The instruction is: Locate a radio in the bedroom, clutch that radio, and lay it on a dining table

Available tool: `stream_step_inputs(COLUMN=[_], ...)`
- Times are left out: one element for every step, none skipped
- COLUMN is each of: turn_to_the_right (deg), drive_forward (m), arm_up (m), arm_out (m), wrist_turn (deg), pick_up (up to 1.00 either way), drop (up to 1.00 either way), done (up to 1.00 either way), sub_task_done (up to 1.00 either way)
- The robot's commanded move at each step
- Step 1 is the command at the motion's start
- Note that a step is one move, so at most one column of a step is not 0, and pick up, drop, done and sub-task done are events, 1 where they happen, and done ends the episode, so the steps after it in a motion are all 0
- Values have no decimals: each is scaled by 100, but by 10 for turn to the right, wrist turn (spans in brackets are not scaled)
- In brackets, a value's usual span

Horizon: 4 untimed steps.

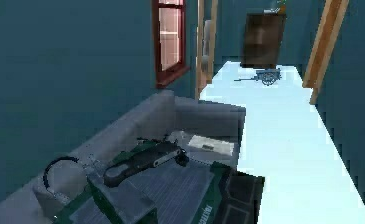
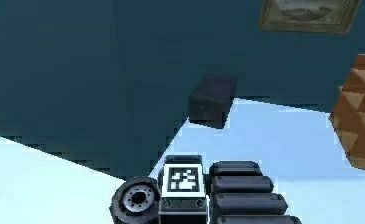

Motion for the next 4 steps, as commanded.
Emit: stream_step_inputs(turn_to_the_right=[-450,-420,0,-360], drive_forward=[0,0,45,0], arm_up=[0,0,0,0], arm_out=[0,0,0,0], wrist_turn=[0,0,0,0], pick_up=[0,0,0,0], drop=[0,0,0,0], done=[0,0,0,0], sub_task_done=[0,0,0,0])
